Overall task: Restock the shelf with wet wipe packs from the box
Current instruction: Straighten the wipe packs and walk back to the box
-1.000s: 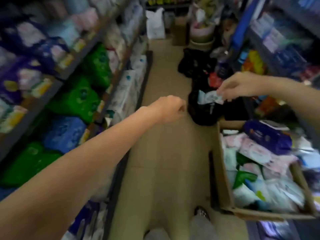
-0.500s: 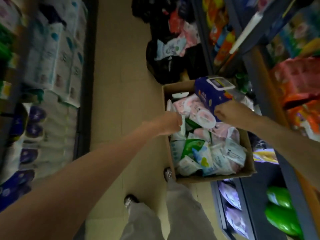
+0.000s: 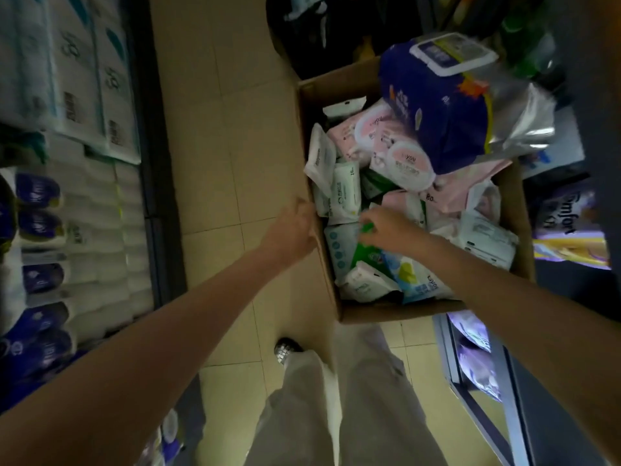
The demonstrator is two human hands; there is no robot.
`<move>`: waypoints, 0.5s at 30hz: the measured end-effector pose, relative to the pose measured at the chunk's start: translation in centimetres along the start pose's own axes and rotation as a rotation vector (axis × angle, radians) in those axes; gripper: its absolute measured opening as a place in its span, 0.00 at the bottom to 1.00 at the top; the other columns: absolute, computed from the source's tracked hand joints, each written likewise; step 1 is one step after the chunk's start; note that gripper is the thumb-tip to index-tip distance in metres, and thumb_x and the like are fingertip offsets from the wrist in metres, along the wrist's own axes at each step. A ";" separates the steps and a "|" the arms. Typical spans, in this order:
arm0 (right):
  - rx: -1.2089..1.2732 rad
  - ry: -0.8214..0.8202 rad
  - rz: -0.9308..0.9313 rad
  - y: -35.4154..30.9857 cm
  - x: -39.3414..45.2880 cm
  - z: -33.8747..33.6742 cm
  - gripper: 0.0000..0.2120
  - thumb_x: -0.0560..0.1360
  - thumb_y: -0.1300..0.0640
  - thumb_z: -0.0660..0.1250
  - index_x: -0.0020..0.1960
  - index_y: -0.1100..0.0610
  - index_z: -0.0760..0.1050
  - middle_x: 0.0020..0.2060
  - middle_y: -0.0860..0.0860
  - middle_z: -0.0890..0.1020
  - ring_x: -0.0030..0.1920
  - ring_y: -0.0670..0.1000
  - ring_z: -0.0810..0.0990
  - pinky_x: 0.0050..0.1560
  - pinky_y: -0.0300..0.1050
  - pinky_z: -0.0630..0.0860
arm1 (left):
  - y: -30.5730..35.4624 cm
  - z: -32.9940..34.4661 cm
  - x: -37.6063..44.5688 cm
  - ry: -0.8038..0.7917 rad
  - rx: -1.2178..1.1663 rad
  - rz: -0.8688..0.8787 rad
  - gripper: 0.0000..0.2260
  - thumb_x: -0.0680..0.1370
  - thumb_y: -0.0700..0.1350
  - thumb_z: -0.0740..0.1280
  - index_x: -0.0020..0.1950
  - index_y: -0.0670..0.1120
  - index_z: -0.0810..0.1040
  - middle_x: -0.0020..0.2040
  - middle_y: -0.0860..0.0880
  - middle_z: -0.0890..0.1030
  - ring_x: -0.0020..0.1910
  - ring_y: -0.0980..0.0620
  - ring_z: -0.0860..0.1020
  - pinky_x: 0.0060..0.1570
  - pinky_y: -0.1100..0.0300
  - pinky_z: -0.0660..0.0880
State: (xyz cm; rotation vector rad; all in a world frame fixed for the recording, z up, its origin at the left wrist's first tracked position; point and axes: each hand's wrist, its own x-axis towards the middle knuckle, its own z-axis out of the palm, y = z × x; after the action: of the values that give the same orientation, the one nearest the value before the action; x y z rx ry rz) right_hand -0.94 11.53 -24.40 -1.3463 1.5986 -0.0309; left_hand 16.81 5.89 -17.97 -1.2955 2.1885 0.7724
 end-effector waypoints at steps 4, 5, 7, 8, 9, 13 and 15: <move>0.350 0.113 0.074 -0.8 3.7 -1.5 0.26 0.74 0.54 0.68 0.68 0.60 0.65 0.62 0.57 0.74 0.60 0.55 0.74 0.58 0.44 0.71 | -1.4 -1.0 2.6 0.207 -0.063 -0.031 0.27 0.75 0.37 0.63 0.72 0.38 0.59 0.72 0.41 0.60 0.64 0.40 0.68 0.63 0.54 0.65; 0.399 0.137 0.108 -1.1 5.0 -1.5 0.25 0.74 0.55 0.67 0.68 0.59 0.65 0.62 0.56 0.73 0.60 0.55 0.74 0.57 0.45 0.72 | -1.6 -1.2 3.3 0.219 -0.047 -0.040 0.28 0.75 0.38 0.63 0.73 0.38 0.57 0.73 0.42 0.59 0.67 0.41 0.65 0.65 0.55 0.62; 0.615 0.180 0.223 -1.5 7.4 -1.0 0.18 0.74 0.57 0.67 0.61 0.59 0.68 0.59 0.57 0.76 0.52 0.54 0.78 0.46 0.45 0.77 | -1.7 -1.5 4.2 0.244 -0.020 -0.042 0.28 0.76 0.39 0.62 0.74 0.40 0.55 0.74 0.44 0.59 0.71 0.43 0.60 0.68 0.57 0.56; 0.764 0.171 0.304 -1.6 8.5 -0.6 0.12 0.74 0.58 0.68 0.55 0.59 0.70 0.56 0.57 0.77 0.46 0.54 0.78 0.40 0.44 0.78 | -1.7 -1.5 4.6 0.261 -0.013 -0.033 0.28 0.77 0.39 0.61 0.74 0.40 0.55 0.74 0.44 0.60 0.71 0.43 0.59 0.68 0.58 0.55; 0.854 0.157 0.364 -1.6 9.2 -0.1 0.08 0.73 0.58 0.68 0.49 0.59 0.71 0.51 0.58 0.78 0.41 0.52 0.78 0.35 0.42 0.78 | -1.6 -1.6 4.8 0.279 -0.011 -0.016 0.26 0.77 0.39 0.60 0.74 0.40 0.56 0.74 0.44 0.61 0.71 0.44 0.60 0.67 0.59 0.54; 0.346 0.197 0.375 -1.4 10.1 1.2 0.07 0.73 0.57 0.67 0.45 0.61 0.75 0.43 0.56 0.80 0.43 0.55 0.80 0.40 0.44 0.78 | -2.1 -1.6 5.2 0.306 -0.165 0.020 0.25 0.77 0.39 0.61 0.73 0.41 0.59 0.70 0.43 0.66 0.67 0.46 0.67 0.60 0.62 0.63; 0.229 0.340 0.341 -1.9 9.0 0.7 0.11 0.75 0.54 0.64 0.46 0.62 0.76 0.42 0.54 0.80 0.45 0.56 0.80 0.40 0.45 0.75 | -2.6 -2.2 5.4 0.319 -0.428 -0.025 0.23 0.77 0.40 0.63 0.71 0.43 0.62 0.67 0.43 0.69 0.62 0.47 0.73 0.49 0.66 0.68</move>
State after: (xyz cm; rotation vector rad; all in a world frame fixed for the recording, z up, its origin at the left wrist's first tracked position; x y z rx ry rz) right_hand 2.06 4.45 -29.52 -0.9129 2.0255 -0.2386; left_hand 16.48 0.04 -20.42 -1.7541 2.3231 1.1371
